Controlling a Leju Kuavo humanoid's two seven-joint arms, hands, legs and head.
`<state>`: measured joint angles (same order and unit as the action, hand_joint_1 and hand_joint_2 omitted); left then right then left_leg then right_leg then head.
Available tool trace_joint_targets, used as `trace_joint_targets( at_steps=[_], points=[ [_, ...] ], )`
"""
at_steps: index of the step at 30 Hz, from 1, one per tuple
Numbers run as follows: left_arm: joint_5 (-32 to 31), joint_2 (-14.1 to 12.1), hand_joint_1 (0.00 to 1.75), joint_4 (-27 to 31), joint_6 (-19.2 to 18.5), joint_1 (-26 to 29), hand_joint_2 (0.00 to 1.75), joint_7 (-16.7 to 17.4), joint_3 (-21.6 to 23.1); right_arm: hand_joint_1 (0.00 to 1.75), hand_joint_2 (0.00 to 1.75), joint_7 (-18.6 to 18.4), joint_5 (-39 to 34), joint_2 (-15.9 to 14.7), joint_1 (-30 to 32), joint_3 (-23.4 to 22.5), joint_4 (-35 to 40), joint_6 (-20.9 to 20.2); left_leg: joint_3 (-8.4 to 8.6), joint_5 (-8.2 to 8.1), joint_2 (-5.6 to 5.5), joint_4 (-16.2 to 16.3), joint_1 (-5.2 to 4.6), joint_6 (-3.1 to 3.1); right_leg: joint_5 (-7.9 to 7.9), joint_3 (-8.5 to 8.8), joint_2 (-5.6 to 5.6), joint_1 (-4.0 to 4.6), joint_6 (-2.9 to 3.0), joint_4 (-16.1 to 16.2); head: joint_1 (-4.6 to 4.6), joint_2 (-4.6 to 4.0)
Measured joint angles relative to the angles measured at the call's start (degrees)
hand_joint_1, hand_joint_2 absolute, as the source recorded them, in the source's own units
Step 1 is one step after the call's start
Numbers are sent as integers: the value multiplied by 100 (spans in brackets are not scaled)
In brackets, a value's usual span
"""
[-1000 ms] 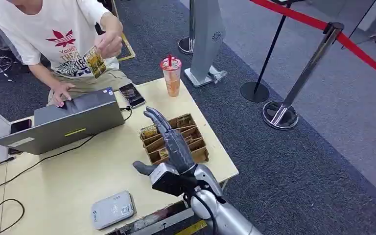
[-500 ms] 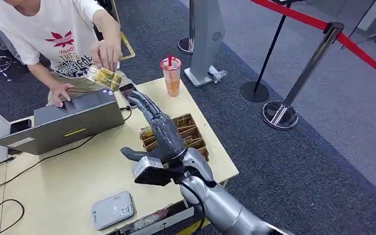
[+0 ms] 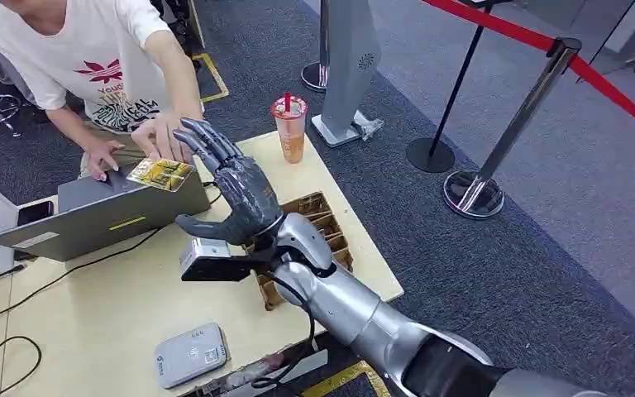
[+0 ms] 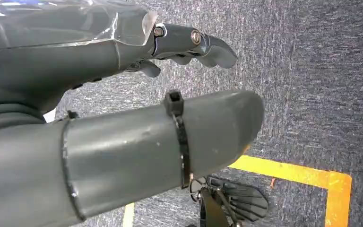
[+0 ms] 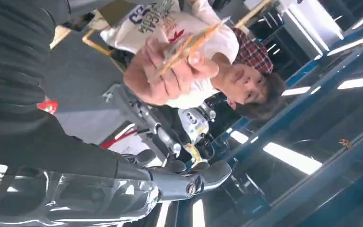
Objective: Pass the card to the sensor for recognition and then transmit it.
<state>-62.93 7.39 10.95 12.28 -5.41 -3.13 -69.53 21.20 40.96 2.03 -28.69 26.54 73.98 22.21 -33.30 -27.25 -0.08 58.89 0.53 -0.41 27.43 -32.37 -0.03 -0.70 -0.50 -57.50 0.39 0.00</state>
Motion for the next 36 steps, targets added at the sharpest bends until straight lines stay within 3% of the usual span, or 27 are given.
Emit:
trace_joint_targets(
  at_steps=[8,21,24,25,26,36],
  points=[
    [-28,0,0,0,0,0,0,2,0,0,175,4,-7,0,-327,68,-516,172,-1,0,-1,0,0,0,0,0,-1,0,0,0,2,0],
    [-35,0,0,0,0,2,0,4,0,0,175,48,-87,0,-356,70,-810,290,-1,0,-1,0,0,0,0,0,-1,0,0,0,2,0],
    [-35,0,0,0,0,2,0,7,0,45,175,50,-87,0,-356,70,-835,299,-1,0,-1,0,0,0,0,0,-1,0,0,0,0,0],
    [-35,0,0,0,0,2,0,7,0,103,175,55,-98,0,-356,70,-841,306,-1,0,-1,0,0,0,0,0,-1,0,0,0,0,0],
    [-35,0,0,0,0,2,0,7,0,134,175,57,-112,0,-356,70,-847,315,-1,0,-1,0,0,0,0,0,-1,0,0,0,2,0],
    [-46,-2,0,0,42,2,0,9,0,175,175,127,-221,0,-356,70,-889,459,-1,0,-1,0,0,0,0,0,-1,0,0,0,2,0]
  ],
)
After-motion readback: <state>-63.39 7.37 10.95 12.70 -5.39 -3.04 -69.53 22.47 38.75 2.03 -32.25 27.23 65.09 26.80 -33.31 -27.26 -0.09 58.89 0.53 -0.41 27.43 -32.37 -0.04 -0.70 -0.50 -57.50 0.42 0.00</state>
